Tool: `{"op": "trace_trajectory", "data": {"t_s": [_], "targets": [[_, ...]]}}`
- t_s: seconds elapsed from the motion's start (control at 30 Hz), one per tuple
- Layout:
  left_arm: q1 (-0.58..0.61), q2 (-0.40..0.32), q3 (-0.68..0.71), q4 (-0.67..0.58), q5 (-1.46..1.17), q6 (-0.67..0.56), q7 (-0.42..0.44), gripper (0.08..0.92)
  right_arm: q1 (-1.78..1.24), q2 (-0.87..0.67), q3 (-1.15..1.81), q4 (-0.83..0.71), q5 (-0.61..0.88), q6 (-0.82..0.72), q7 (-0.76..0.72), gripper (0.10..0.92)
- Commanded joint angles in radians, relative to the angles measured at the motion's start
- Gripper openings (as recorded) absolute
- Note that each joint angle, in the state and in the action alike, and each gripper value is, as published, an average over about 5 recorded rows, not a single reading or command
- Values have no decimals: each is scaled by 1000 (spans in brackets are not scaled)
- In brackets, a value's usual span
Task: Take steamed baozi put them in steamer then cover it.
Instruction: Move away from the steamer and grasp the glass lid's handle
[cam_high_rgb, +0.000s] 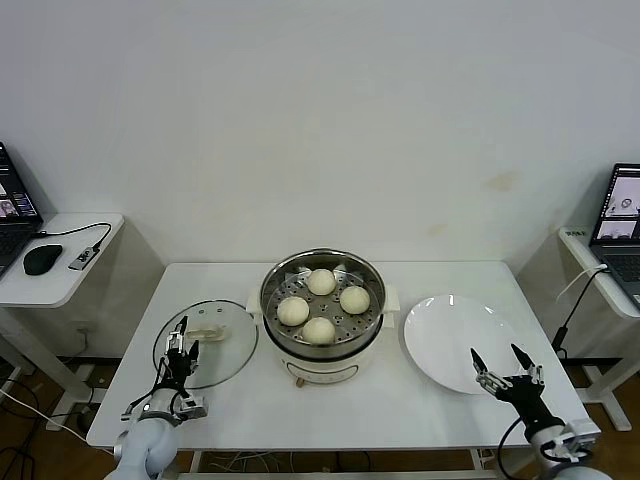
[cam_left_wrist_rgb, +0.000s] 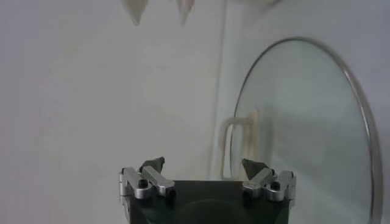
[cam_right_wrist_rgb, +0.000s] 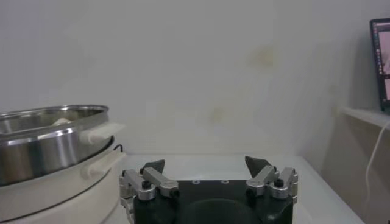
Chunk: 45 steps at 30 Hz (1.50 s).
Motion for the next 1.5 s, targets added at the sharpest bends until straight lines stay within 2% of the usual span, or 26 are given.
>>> {"op": "trace_trajectory", "data": {"t_s": [0.03, 1.0, 1.5], "targets": [[-38, -4, 4, 32, -8, 51, 26, 823, 0, 3, -1, -8, -7, 5, -1, 823], [-132, -32, 27, 90, -24, 110, 38, 823, 14, 1, -2, -44, -10, 13, -9, 823], [-182, -50, 37, 171, -38, 117, -14, 823, 34, -2, -8, -70, -11, 13, -17, 823]]}}
